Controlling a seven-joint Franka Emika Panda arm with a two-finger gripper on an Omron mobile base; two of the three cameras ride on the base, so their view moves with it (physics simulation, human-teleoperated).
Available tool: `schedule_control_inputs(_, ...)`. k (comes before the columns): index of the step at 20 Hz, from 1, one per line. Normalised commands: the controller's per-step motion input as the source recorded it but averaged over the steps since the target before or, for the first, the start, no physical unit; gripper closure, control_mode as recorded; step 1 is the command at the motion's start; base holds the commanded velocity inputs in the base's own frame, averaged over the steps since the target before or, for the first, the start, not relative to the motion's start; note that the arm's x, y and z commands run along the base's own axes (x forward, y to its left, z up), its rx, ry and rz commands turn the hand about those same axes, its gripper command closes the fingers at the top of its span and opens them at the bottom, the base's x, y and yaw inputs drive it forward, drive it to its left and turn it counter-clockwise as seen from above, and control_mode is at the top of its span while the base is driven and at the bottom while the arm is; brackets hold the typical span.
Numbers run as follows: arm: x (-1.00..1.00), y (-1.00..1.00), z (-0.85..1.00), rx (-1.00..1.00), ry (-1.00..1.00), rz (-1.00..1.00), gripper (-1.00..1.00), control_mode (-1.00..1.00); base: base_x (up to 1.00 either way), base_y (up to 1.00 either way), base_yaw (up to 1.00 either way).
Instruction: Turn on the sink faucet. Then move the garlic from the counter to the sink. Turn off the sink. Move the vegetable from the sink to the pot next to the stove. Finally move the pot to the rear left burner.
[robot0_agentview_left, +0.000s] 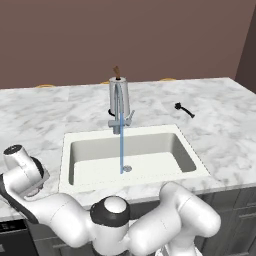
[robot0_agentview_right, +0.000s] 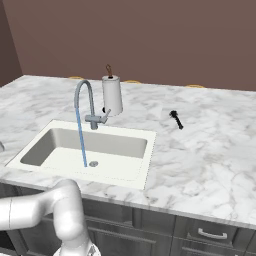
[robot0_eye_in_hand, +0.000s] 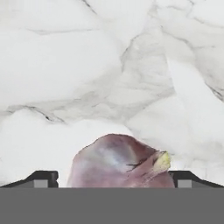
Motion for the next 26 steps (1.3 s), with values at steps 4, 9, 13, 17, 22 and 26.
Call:
schedule_control_inputs(4,0.00,0.13,-0.42,0.00,0.00,0.08,1.00,-1.00,0.00,0.00,0.00)
schedule_control_inputs(9,-0.15,-0.05,-0.14,0.00,0.00,0.01,1.00,-1.00,0.00,0.00,0.00)
schedule_control_inputs(13,-0.17,-0.55,0.43,0.00,-0.02,0.00,1.00,-1.00,0.00,0.00,0.00)
schedule_control_inputs(17,-0.02,-0.69,0.44,0.01,-0.05,0.00,1.00,-1.00,0.00,0.00,0.00)
schedule_control_inputs(22,0.09,-0.87,0.15,0.05,-0.03,0.00,1.00,-1.00,0.00,0.00,0.00)
schedule_control_inputs(26,0.17,-0.88,0.18,0.06,-0.03,0.00,1.00,-1.00,0.00,0.00,0.00)
